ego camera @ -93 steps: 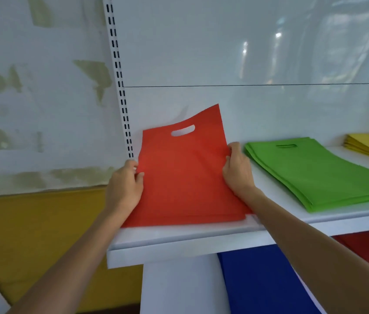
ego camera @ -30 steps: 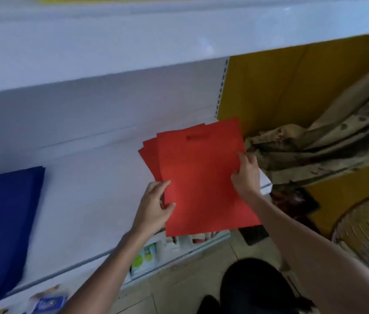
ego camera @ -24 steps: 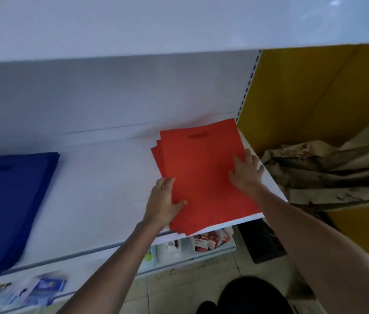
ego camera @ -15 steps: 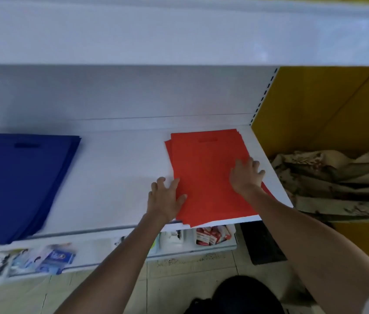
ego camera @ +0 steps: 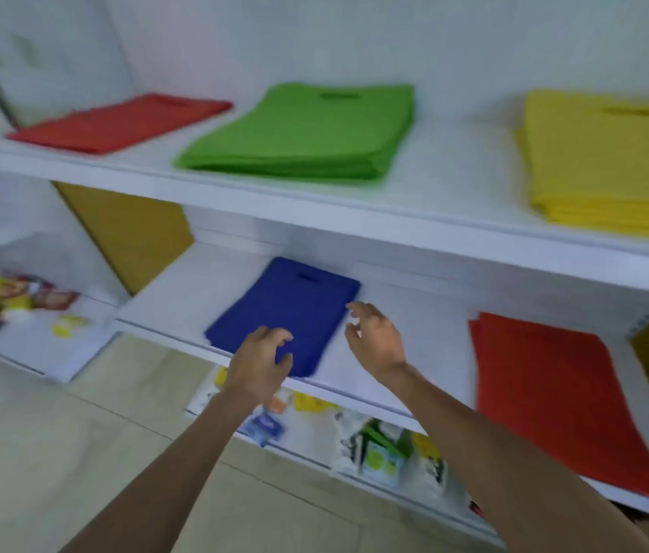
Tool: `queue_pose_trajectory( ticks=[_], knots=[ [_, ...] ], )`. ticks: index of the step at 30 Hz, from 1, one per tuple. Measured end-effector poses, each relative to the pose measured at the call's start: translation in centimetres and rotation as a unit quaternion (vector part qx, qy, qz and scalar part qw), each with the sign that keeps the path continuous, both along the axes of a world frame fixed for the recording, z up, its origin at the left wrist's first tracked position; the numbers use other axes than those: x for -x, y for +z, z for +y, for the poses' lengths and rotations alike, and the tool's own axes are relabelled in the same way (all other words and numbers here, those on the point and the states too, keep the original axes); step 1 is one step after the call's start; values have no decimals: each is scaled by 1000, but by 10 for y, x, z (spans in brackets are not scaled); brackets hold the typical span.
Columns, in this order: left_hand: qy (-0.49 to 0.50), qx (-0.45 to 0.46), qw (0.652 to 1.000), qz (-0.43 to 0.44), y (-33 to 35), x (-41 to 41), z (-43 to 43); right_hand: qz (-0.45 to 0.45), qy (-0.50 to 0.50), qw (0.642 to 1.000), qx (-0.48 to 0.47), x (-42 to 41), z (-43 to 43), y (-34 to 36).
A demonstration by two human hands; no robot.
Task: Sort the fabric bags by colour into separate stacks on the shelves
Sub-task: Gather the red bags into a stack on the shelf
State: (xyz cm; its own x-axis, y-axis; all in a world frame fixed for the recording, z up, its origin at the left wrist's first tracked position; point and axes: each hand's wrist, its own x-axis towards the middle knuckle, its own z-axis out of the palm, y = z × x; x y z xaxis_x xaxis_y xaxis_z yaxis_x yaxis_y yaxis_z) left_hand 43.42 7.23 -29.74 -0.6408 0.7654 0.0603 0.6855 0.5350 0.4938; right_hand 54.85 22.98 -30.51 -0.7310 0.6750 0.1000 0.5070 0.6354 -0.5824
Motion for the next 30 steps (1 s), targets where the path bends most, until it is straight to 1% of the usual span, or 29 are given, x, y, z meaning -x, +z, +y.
queue_pose_trajectory(
  ticks=[3, 6, 9, 13, 16, 20, 25, 30],
  knots=[
    [59, -41, 997, 32, 39, 48, -71, 28, 80, 996, -27, 68, -67, 43],
    [114, -89, 988, 62, 83, 93, -140, 70, 157, 983, -70, 132, -126, 93],
    [156, -117, 976, 96, 128, 131, -197, 110, 191, 970, -99, 189, -173, 140],
    [171, -145, 965, 135, 175, 174, -237, 93, 204, 968, -118, 246, -201, 187],
    [176, -149, 962, 147, 194, 202, -248, 102, 197, 966, -136, 275, -205, 206],
    [192, -160, 957, 150, 200, 244, -244, 130, 207, 954, -173, 320, -198, 226],
    [190, -162, 957, 151, 207, 304, -216, 131, 217, 948, -191, 382, -176, 240],
    [174, -158, 961, 145, 217, 363, -184, 137, 198, 951, -193, 436, -138, 262]
  ],
)
